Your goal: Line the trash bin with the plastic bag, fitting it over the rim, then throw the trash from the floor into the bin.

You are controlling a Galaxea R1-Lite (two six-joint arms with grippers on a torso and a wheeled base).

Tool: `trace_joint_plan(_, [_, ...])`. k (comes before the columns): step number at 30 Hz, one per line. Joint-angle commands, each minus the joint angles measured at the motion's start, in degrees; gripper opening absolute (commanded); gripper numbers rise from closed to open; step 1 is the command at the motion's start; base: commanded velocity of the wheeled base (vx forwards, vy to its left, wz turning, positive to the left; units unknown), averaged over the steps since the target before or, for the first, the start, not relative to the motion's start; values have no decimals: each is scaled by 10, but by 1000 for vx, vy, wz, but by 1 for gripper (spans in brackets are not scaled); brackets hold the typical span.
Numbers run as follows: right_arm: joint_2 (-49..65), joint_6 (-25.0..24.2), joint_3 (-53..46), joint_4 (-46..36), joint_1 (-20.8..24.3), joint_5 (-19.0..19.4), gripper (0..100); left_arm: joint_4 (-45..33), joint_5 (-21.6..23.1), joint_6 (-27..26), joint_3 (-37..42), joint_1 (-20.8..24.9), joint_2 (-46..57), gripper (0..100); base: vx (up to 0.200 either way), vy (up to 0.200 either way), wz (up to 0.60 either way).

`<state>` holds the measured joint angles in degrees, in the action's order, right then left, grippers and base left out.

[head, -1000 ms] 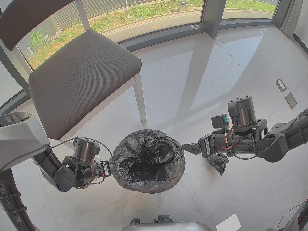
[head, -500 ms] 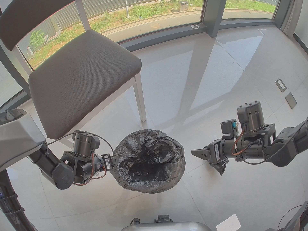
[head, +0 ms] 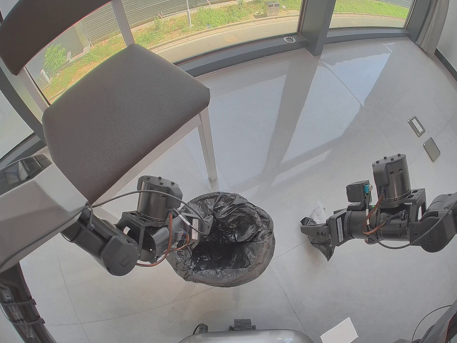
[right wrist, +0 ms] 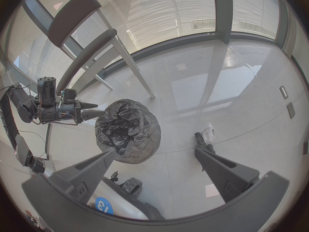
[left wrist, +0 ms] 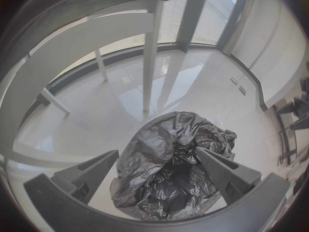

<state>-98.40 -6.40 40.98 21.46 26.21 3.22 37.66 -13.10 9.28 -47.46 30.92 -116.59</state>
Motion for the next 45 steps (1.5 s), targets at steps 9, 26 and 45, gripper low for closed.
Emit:
trace_joint_plan(9, [25, 2, -20, 1, -9, 0, 100, 41, -1, -74, -56, 35, -98, 100, 0, 0, 0])
trace_joint_plan(26, [25, 1, -19, 1, -13, 0, 100, 73, 0, -155, -86, 27, -125, 100, 0, 0, 0])
trace_joint_plan(45, [25, 2, -14, 1, -20, 1, 100, 73, -1, -157, -91, 19, -136, 0, 0, 0, 0])
